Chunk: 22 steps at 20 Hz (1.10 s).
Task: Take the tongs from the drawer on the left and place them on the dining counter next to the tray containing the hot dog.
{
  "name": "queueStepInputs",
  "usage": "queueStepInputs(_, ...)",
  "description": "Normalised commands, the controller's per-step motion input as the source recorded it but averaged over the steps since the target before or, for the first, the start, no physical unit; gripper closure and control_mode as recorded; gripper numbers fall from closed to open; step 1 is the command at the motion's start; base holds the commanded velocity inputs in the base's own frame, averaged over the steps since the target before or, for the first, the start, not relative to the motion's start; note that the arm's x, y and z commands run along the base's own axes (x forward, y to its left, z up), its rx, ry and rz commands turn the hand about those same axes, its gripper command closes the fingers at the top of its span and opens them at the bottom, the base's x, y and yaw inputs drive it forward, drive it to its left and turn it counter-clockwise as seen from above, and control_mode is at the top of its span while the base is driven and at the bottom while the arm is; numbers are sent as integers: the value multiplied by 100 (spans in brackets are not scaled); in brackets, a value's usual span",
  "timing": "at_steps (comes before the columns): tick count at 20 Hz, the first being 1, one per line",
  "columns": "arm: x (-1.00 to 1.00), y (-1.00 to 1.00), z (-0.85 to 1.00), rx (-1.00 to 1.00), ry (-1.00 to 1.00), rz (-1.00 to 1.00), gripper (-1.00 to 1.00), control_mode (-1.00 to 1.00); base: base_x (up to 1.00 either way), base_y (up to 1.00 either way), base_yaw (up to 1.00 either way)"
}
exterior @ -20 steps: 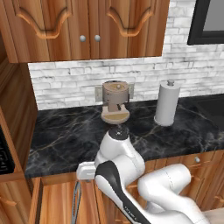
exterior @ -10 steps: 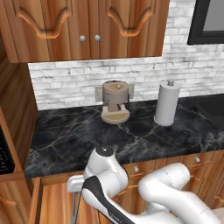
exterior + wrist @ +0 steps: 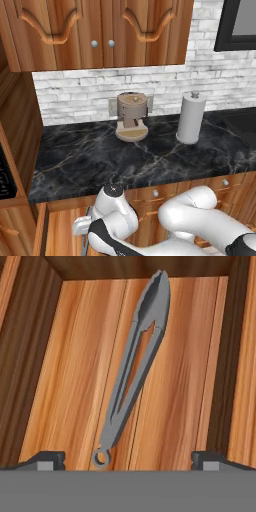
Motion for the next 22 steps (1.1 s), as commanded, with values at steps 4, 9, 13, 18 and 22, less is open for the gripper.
queueStepInputs(4,3,16,-31,-2,0,1,-100,-100,0,0,0)
queueStepInputs(9,2,10,-14,-7,0,0,-100,-100,0,0,0)
queueStepInputs(13,8,9,-2,-2,0,0,-100,-100,0,0,0)
queueStepInputs(18,13,10,-16,0,0,0,-100,-100,0,0,0)
queueStepInputs(22,12,9,-37,-3,0,0,-100,-100,0,0,0)
